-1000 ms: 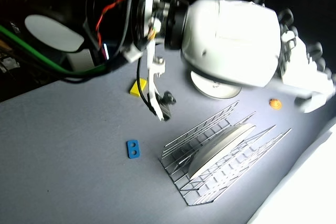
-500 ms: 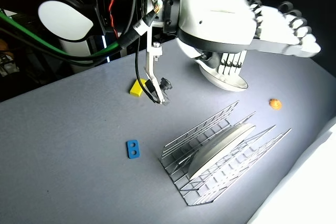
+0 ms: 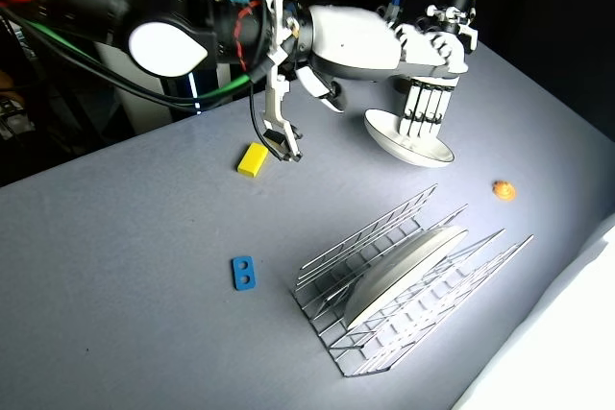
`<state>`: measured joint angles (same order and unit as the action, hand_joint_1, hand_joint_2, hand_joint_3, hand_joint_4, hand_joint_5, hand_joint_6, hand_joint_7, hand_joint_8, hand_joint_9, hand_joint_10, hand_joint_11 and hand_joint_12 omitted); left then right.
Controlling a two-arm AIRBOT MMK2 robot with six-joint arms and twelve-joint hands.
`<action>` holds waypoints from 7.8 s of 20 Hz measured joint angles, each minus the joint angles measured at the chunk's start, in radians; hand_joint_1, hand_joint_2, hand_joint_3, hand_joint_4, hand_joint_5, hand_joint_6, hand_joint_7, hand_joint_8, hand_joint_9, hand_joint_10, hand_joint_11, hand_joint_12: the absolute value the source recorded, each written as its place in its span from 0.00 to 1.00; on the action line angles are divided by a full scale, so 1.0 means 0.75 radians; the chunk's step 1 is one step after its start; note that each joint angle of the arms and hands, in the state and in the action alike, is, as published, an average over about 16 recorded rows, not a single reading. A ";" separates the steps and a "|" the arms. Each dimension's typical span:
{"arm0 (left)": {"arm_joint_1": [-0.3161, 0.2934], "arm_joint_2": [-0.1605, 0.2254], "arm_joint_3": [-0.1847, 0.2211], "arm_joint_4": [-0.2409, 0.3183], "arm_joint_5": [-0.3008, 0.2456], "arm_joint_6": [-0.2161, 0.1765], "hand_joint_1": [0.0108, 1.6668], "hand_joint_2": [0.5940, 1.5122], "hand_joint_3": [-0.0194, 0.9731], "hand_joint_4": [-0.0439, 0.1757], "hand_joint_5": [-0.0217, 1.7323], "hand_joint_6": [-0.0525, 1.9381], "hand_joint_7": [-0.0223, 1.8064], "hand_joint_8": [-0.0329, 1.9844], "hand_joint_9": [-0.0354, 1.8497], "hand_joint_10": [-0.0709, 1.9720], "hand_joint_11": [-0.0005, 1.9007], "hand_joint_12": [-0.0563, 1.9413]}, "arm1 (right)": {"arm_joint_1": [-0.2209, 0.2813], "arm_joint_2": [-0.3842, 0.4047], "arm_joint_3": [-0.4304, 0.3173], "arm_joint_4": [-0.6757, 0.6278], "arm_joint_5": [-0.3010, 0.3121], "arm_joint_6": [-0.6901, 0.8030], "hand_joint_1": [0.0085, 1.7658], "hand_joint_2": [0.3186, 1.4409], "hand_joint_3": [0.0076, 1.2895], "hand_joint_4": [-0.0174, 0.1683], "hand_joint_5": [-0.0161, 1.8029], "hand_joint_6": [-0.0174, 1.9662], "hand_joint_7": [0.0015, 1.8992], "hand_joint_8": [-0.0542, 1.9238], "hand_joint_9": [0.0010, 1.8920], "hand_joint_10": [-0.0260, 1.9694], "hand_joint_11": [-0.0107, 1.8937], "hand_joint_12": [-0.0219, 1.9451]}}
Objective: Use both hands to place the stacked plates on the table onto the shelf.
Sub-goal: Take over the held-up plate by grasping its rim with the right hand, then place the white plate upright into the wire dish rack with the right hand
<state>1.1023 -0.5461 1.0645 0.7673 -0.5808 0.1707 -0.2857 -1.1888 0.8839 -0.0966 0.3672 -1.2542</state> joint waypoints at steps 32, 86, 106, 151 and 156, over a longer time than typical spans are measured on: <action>0.015 -0.007 0.008 -0.021 -0.021 0.000 0.00 0.60 0.04 0.17 0.01 0.01 0.01 0.01 0.00 0.01 0.02 0.05 | -0.109 -0.629 0.611 -0.099 -0.058 -0.202 0.69 0.62 0.00 0.12 0.21 0.03 0.18 0.04 0.17 0.04 0.06 0.40; -0.463 -0.014 0.341 -0.059 -0.033 -0.014 0.00 0.60 0.04 0.21 0.02 0.03 0.02 0.02 0.03 0.04 0.01 0.03 | -0.094 -0.207 0.033 -0.039 0.175 -0.303 0.76 0.60 0.00 0.08 0.48 0.53 0.52 0.52 0.53 0.48 0.52 0.55; -0.462 -0.014 0.353 -0.054 -0.016 -0.014 0.00 0.60 0.04 0.22 0.02 0.03 0.02 0.02 0.03 0.04 0.01 0.03 | 0.133 0.056 -0.100 0.164 0.193 -0.301 0.76 0.60 0.00 0.08 0.47 0.53 0.53 0.50 0.52 0.47 0.51 0.54; -0.529 0.037 0.220 0.410 -0.831 -0.030 0.00 0.60 0.04 0.20 0.02 0.03 0.03 0.02 0.03 0.04 0.01 0.03 | 0.258 0.121 0.232 1.501 -0.117 -0.384 0.76 0.60 0.00 0.05 0.47 0.53 0.53 0.52 0.52 0.53 0.48 0.58; -0.621 0.056 0.170 0.475 -0.854 -0.033 0.00 0.60 0.04 0.19 0.02 0.03 0.03 0.02 0.03 0.04 0.01 0.03 | 0.230 0.103 0.268 1.520 -0.129 -0.386 0.76 0.60 0.00 0.05 0.47 0.53 0.52 0.52 0.52 0.53 0.48 0.58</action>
<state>0.6362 -0.5038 1.1918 1.1233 -1.2215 0.1462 -0.1133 -1.1118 1.0850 1.0437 0.2705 -1.5433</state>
